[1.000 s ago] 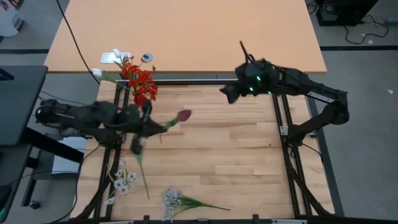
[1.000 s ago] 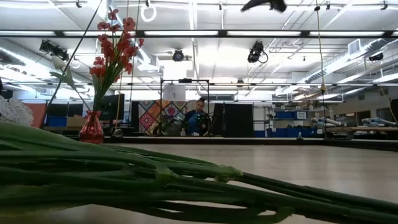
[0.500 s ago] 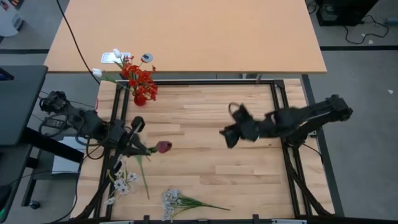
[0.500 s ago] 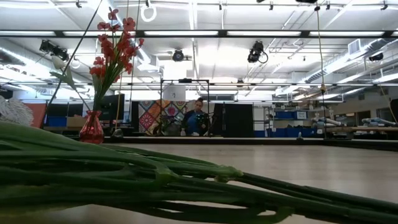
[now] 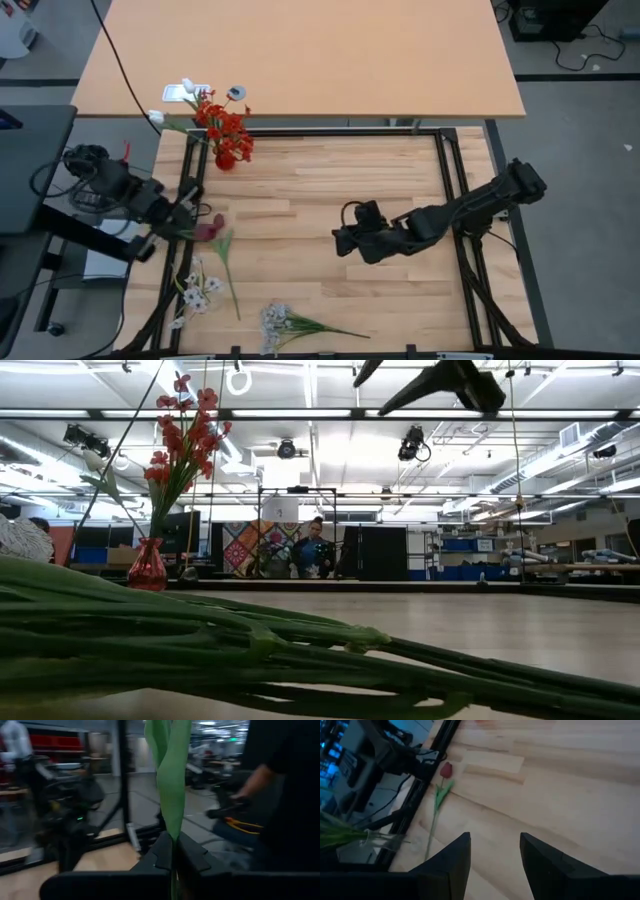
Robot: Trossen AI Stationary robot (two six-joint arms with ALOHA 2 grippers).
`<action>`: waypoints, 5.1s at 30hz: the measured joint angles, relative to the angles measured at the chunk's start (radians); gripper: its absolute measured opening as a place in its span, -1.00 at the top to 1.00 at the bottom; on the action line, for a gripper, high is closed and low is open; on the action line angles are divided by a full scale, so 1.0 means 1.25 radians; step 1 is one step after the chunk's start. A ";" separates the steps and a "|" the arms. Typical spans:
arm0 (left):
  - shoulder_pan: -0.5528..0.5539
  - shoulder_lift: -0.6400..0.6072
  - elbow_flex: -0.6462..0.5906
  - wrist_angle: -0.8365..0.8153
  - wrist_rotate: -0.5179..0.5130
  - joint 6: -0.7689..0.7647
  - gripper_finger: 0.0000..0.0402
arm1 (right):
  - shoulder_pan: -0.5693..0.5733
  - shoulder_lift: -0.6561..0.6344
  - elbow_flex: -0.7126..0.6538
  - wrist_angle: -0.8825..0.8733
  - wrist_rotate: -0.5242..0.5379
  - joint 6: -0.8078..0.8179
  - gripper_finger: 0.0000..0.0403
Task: Sort flowers into vase by color
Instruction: Put the top red tulip into the transparent vase, then put the red tulip into the transparent vase
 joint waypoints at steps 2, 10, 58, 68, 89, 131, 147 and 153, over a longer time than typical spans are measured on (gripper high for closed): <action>-0.017 -0.024 0.000 -0.026 0.025 0.000 0.94 | 0.000 0.015 0.000 0.015 0.001 0.033 0.12; -0.067 -0.156 -0.203 0.142 0.123 -0.062 0.96 | 0.031 0.046 0.001 0.047 0.061 0.157 0.12; -0.160 -0.361 -0.447 0.065 0.258 -0.069 0.21 | 0.042 0.051 0.001 0.028 -0.052 0.396 0.12; -0.160 -0.359 -0.444 0.038 0.314 -0.140 0.20 | 0.041 0.051 0.001 0.027 -0.108 0.396 0.12; -0.160 -0.261 -0.142 -0.312 0.160 -0.065 0.20 | -0.027 0.053 0.001 0.081 -0.193 0.189 0.12; -0.160 0.179 0.279 -0.769 0.183 -0.268 0.20 | -0.175 0.162 0.001 0.239 -0.512 -0.252 0.12; -0.160 0.240 0.260 -0.597 0.280 -0.359 -0.06 | -0.167 0.162 0.001 0.233 -0.496 -0.252 0.11; -0.160 0.174 0.261 -0.595 0.205 -0.399 -0.34 | -0.165 0.162 0.001 0.227 -0.483 -0.226 0.03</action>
